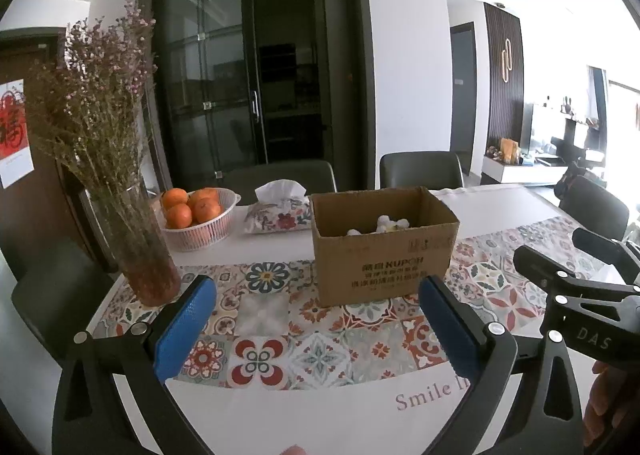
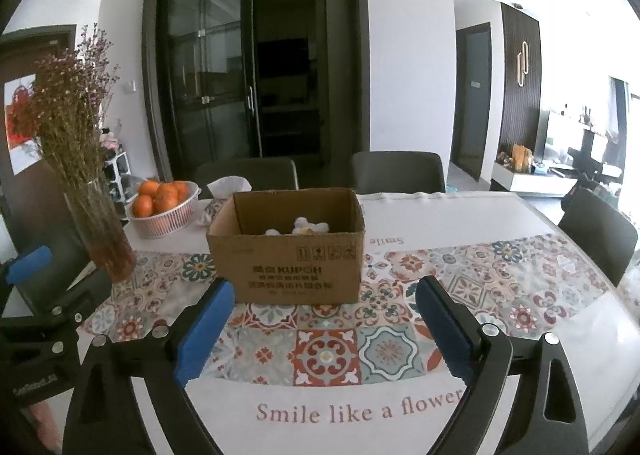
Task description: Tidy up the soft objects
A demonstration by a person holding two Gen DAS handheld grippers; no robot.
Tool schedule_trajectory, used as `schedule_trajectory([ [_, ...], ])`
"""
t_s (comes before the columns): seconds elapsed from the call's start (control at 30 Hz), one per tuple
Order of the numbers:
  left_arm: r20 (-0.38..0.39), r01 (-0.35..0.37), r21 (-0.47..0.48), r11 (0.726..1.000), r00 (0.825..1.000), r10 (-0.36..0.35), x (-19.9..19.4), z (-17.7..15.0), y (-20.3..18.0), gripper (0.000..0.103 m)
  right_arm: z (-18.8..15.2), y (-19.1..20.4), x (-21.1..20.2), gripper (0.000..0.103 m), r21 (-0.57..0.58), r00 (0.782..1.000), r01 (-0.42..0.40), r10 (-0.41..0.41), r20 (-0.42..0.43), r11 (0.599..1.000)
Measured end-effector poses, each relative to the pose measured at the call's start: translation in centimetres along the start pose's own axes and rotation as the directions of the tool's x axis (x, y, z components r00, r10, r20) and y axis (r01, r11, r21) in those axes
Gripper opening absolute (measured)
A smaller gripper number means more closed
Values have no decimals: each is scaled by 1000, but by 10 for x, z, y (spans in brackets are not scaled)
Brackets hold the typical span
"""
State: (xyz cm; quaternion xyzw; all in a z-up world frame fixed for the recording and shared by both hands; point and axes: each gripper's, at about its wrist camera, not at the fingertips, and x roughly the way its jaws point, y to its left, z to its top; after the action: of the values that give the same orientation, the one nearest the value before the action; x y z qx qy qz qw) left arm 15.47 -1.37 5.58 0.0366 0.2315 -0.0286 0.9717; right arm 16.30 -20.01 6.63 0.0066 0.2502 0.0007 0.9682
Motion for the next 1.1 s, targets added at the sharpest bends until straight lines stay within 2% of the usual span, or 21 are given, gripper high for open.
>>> schedule_trajectory([
  [0.4,10,-5,11,1000,1000,5,-12,-7,-2,103,-7,-1,-7,94,10,1000,-26,26,-8,1000],
  [1.1,6,2,7,1000,1000,-2,-12,-7,-1,103,-8,2,-7,94,5,1000,-22,22,-17,1000],
])
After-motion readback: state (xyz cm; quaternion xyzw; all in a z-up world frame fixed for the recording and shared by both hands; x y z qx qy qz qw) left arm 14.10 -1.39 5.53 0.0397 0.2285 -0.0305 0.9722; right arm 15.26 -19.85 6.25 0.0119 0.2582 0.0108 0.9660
